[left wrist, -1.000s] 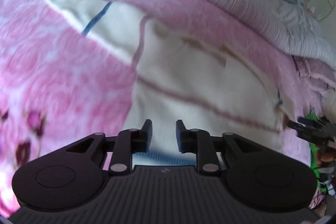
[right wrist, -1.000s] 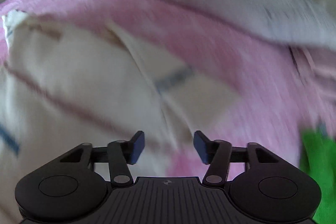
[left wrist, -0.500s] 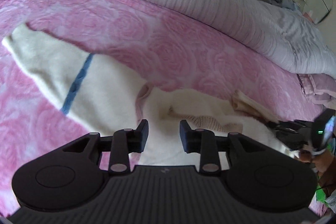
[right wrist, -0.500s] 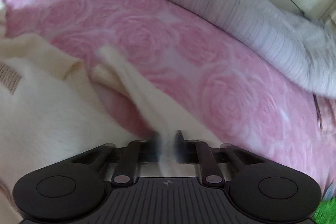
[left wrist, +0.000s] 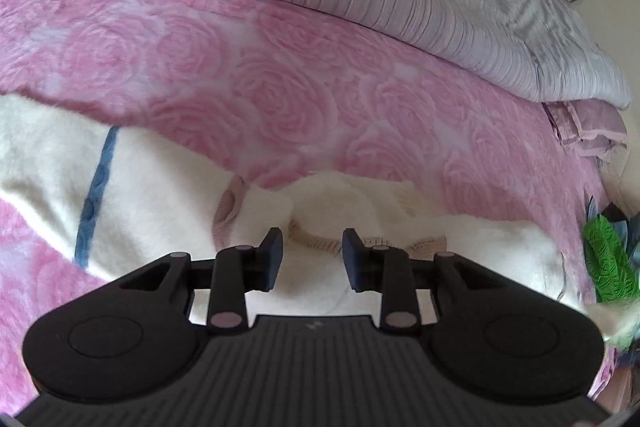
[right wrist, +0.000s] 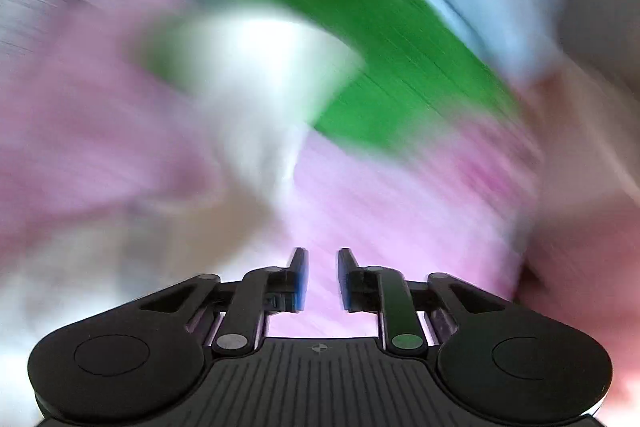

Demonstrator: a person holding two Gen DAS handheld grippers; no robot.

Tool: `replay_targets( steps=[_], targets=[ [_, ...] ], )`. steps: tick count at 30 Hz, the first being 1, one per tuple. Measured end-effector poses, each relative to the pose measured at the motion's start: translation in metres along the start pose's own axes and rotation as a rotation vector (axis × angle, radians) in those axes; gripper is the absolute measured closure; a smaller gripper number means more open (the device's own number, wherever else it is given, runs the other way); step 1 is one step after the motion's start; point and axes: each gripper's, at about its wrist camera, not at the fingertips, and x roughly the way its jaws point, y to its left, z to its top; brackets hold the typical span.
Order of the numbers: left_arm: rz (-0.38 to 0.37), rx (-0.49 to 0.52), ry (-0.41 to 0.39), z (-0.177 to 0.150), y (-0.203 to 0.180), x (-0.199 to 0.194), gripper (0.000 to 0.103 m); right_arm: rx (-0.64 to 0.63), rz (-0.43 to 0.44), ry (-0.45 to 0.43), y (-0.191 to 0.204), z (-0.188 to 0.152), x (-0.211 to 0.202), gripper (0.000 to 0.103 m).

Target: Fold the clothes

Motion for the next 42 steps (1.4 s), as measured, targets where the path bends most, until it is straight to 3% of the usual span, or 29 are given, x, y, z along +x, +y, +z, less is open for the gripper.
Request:
replay_targets(
  steps=[1, 2, 5, 7, 11, 15, 17, 19, 21, 25, 30, 35, 39, 42],
  targets=[
    [0.0, 0.01, -0.003, 0.005, -0.002, 0.003, 0.071, 0.043, -0.017, 0.032, -0.009, -0.002, 0.007, 0.081],
    [0.0, 0.021, -0.008, 0.011, -0.004, 0.006, 0.069, 0.07, 0.025, 0.033, -0.012, -0.004, 0.01, 0.08],
    [-0.019, 0.087, -0.024, 0.031, -0.014, 0.022, 0.064, -0.071, 0.188, -0.045, 0.034, -0.01, 0.002, 0.07],
    [-0.034, 0.139, -0.011, 0.043, -0.023, 0.038, 0.06, -0.225, 0.302, -0.096, 0.087, -0.019, -0.005, 0.06],
    [-0.068, 0.241, 0.043, 0.058, -0.036, 0.078, 0.058, -0.524, 0.557, -0.189, 0.211, -0.041, -0.024, 0.057],
    [-0.07, 0.289, 0.095, 0.058, -0.04, 0.115, 0.058, -0.785, 0.768, -0.161, 0.333, -0.074, -0.035, 0.055],
    [-0.073, 0.277, 0.108, 0.054, -0.037, 0.125, 0.058, -0.897, 0.799, -0.125, 0.381, -0.093, -0.029, 0.055],
    [-0.066, 0.268, 0.122, 0.048, -0.035, 0.131, 0.058, -0.99, 0.761, -0.079, 0.409, -0.114, -0.014, 0.055],
    [-0.075, 0.265, 0.118, 0.038, -0.03, 0.127, 0.058, -1.047, 0.71, -0.051, 0.413, -0.132, -0.001, 0.055],
    [-0.089, 0.269, 0.107, 0.02, -0.022, 0.118, 0.052, -1.099, 0.731, -0.072, 0.384, -0.151, -0.009, 0.055],
    [-0.091, 0.284, 0.095, 0.002, -0.018, 0.109, 0.051, -1.165, 0.757, -0.098, 0.349, -0.175, -0.018, 0.055],
    [-0.077, 0.341, 0.079, 0.008, -0.024, 0.11, 0.05, -1.223, 0.787, -0.12, 0.316, -0.198, -0.027, 0.053],
    [-0.065, 0.382, 0.032, 0.01, -0.028, 0.106, 0.047, -1.219, 0.895, -0.069, 0.328, -0.189, -0.029, 0.052],
    [-0.057, 0.413, -0.003, 0.012, -0.031, 0.102, 0.05, -1.321, 0.896, -0.002, 0.348, -0.202, -0.022, 0.052]
  ],
)
